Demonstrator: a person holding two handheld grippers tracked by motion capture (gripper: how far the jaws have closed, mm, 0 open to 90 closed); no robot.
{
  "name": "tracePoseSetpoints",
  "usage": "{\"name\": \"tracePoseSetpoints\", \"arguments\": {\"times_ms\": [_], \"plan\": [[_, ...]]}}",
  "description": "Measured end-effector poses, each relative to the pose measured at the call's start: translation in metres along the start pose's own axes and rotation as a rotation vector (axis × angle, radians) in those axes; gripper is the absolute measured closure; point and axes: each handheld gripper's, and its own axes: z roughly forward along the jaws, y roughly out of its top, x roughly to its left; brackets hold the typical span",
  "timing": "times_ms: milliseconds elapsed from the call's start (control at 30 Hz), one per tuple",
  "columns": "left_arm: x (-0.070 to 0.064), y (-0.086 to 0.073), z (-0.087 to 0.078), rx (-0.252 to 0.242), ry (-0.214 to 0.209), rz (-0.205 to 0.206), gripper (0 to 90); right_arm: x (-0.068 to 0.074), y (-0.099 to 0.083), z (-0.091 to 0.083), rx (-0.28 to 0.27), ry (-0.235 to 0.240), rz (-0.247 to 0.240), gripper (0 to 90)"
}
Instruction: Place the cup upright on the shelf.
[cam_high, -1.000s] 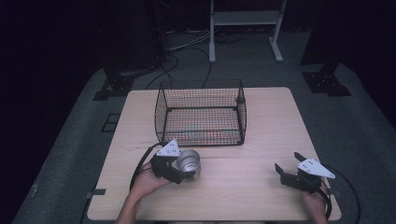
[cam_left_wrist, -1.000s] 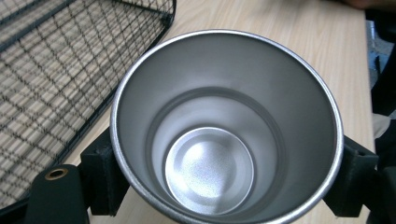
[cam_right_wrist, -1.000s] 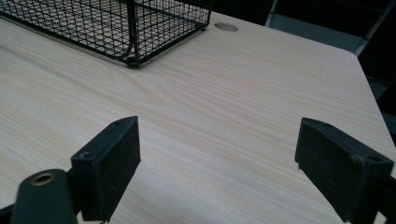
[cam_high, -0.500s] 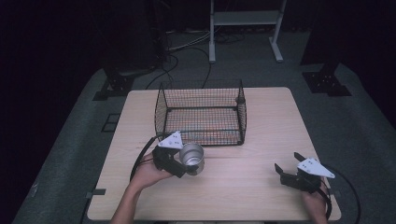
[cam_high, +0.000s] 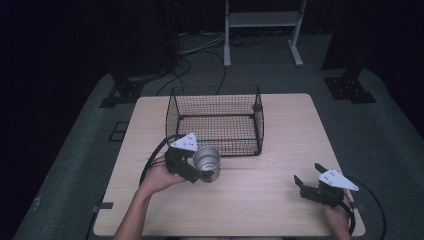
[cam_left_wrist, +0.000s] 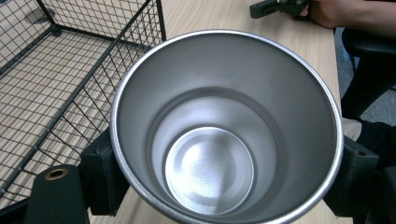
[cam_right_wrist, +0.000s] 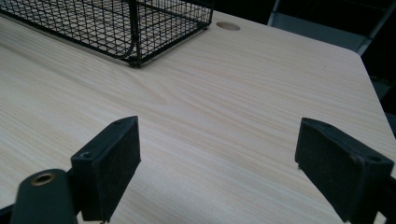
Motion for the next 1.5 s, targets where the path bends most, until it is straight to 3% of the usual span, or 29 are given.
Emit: {"name": "tracePoseSetpoints", "arguments": {"times_ms": [233, 367, 733, 1000, 1500], "plan": [[0.010, 0.015, -0.004, 0.014, -0.001, 0.001, 17.8, 0.000, 0.000, 0.000, -0.001, 0.002, 0.007, 13.5], [0.016, 0.025, -0.007, 0.020, -0.025, 0.003, 17.8, -0.002, 0.000, 0.000, -0.003, 0.005, 0.026, 13.5], [0.031, 0.052, -0.006, 0.046, -0.040, 0.012, 17.8, -0.001, 0.000, 0.000, -0.001, 0.005, 0.014, 13.5], [0.043, 0.077, -0.004, 0.074, -0.031, 0.030, 17.8, -0.002, 0.000, 0.000, -0.003, 0.008, 0.013, 13.5], [0.066, 0.102, 0.002, 0.093, 0.006, 0.009, 17.8, -0.002, 0.000, 0.000, -0.004, 0.013, 0.025, 13.5]]}}
